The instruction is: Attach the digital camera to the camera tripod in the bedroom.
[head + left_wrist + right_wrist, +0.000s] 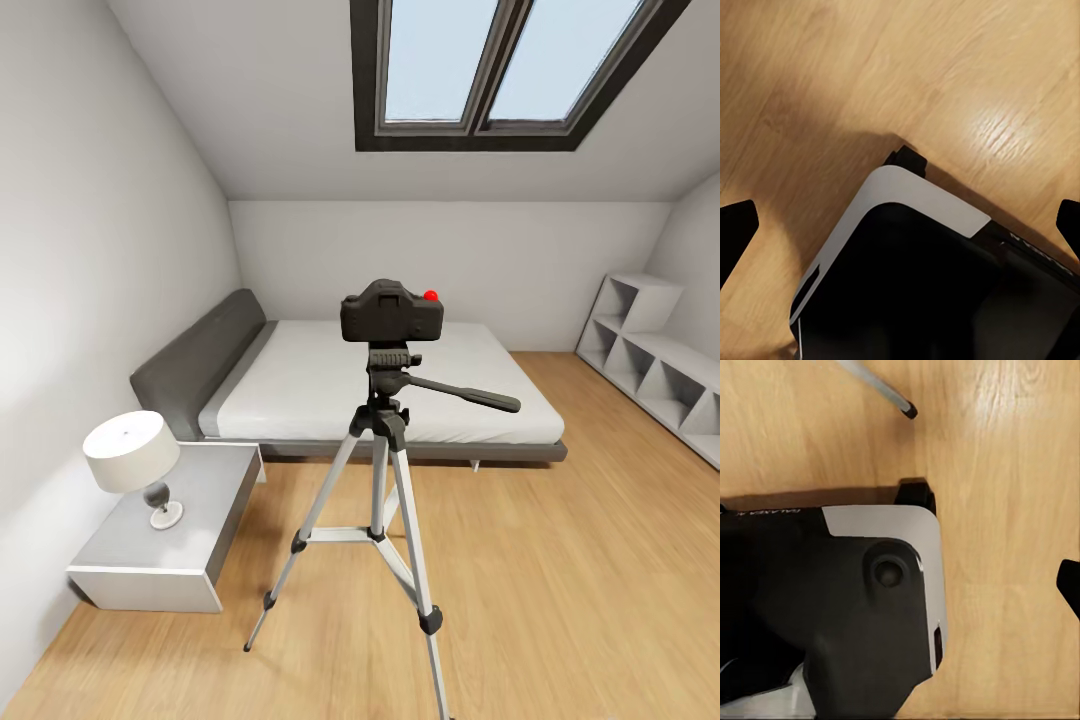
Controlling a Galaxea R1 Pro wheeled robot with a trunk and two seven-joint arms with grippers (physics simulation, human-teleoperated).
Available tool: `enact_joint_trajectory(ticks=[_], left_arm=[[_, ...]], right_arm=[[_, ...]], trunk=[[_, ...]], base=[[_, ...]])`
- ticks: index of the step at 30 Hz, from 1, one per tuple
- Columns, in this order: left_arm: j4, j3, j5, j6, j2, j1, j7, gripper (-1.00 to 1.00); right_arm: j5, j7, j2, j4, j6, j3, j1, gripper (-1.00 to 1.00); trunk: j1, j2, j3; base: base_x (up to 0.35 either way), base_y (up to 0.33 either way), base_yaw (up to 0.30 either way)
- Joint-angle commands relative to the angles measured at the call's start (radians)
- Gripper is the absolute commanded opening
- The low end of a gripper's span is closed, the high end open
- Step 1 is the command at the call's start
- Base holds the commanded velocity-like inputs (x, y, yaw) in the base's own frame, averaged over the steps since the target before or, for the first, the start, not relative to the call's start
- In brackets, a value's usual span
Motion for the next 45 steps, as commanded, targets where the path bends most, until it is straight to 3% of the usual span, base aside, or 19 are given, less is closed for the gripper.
enact_joint_trajectory(ticks=[1,2,3,4,11,15,23,27,37,45], left_arm=[[0.0,0.008,-0.002,0.003,0.0,0.0,0.002,1.0],[0.0,0.008,-0.002,0.003,0.0,0.0,0.002,1.0],[0.0,0.008,-0.003,0.003,0.0,0.001,0.002,1.0],[0.0,0.008,-0.004,0.003,-0.001,0.002,0.002,1.0],[0.0,0.008,-0.005,0.005,-0.003,0.002,0.002,1.0],[0.0,0.008,-0.005,0.006,-0.006,0.002,0.002,1.0],[0.0,0.008,-0.006,0.006,-0.019,0.021,0.002,1.0],[0.0,0.008,-0.006,0.008,-0.021,0.025,0.002,1.0],[0.0,0.008,-0.007,0.005,-0.021,0.03,0.002,1.0],[-0.004,0.008,-0.011,-0.074,-0.01,0.031,0.003,1.0]], right_arm=[[0.009,-0.026,0.002,0.015,0.002,-0.009,-0.002,1.0],[0.009,-0.042,0.003,0.021,0.001,-0.009,-0.003,1.0],[0.007,-0.155,0.024,0.041,-0.083,-0.009,-0.003,1.0],[0.006,-0.19,0.033,0.043,-0.161,-0.009,0.036,1.0],[0.005,-0.266,0.039,0.045,-0.177,-0.009,0.057,1.0],[0.005,-0.277,0.045,0.045,-0.176,-0.009,0.06,1.0],[0.006,-0.294,0.105,0.045,-0.181,-0.009,0.107,1.0],[0.006,-0.301,0.12,0.045,-0.182,-0.009,0.122,1.0],[0.007,-0.306,0.128,0.045,-0.188,-0.009,0.131,1.0],[0.007,-0.307,0.128,0.045,-0.19,-0.009,0.132,1.0]], trunk=[[0.0,-0.001,-0.001],[0.0,-0.001,-0.001],[0.0,-0.001,-0.001],[0.0,-0.001,0.0],[0.0,-0.001,0.01],[0.0,-0.001,0.016],[0.0,-0.001,0.029],[0.0,-0.001,0.035],[0.0,-0.001,0.052],[0.0,-0.001,0.064]], base=[[0.0,0.0,0.0],[0.0,0.0,0.0],[0.0,0.0,0.0],[0.0,0.0,0.0],[0.0,0.0,0.0],[0.0,0.0,0.0],[0.0,0.0,0.0],[0.0,0.0,0.0],[0.0,0.0,0.0],[0.0,0.0,0.0]])
